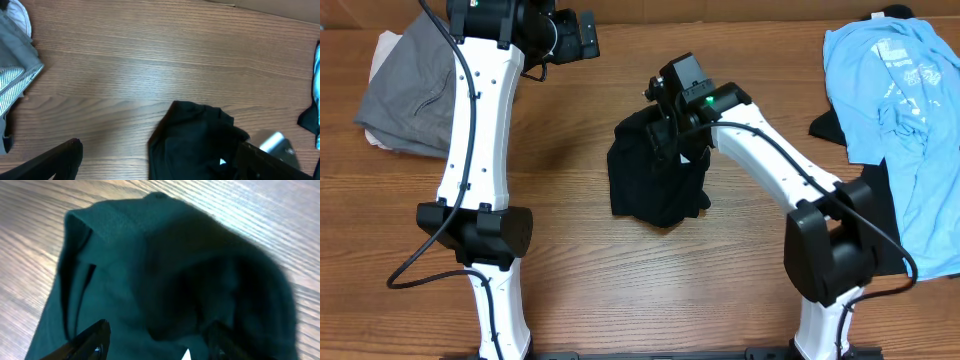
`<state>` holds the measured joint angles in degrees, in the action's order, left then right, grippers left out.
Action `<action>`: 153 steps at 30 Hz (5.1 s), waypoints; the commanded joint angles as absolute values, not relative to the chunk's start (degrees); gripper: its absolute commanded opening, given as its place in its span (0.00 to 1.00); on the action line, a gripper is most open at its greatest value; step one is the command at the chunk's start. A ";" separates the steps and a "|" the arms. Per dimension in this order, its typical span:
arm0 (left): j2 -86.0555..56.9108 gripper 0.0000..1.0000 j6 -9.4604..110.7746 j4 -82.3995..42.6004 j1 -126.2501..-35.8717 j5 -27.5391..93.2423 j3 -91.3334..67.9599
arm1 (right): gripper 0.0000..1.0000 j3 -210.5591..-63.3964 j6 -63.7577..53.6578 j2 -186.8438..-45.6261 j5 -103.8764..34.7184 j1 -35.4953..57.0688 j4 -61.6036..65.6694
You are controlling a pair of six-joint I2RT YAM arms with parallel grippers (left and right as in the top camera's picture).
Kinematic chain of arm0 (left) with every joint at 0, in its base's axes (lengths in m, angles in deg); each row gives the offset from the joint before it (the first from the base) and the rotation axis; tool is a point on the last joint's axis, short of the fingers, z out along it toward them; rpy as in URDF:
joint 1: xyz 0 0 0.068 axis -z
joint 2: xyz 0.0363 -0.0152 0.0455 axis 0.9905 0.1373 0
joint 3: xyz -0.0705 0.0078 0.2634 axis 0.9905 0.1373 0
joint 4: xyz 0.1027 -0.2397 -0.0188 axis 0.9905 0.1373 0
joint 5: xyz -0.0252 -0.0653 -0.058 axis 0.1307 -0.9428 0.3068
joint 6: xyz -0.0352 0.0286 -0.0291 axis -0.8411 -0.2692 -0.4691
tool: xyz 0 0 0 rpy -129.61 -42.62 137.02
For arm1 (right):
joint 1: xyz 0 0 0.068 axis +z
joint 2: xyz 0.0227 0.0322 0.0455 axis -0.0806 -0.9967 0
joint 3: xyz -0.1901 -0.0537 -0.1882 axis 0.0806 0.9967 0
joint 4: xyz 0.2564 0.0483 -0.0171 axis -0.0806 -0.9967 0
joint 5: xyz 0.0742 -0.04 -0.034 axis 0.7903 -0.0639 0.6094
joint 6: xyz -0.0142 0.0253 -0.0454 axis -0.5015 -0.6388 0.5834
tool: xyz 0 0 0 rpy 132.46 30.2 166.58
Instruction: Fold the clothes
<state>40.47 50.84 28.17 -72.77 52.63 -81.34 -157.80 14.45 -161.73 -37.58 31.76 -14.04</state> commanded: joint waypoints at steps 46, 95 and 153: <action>41.00 1.00 51.13 28.48 -73.20 58.14 -81.15 | 0.52 -150.39 3.34 -157.75 -26.55 34.91 -20.32; 48.43 1.00 57.18 34.88 -61.51 53.16 -80.97 | 1.00 -160.16 1.18 -156.16 -27.55 1.49 -38.65; 60.52 0.96 37.16 28.28 -62.80 64.81 -79.18 | 1.00 -160.14 1.42 -156.16 -24.51 -2.51 -34.22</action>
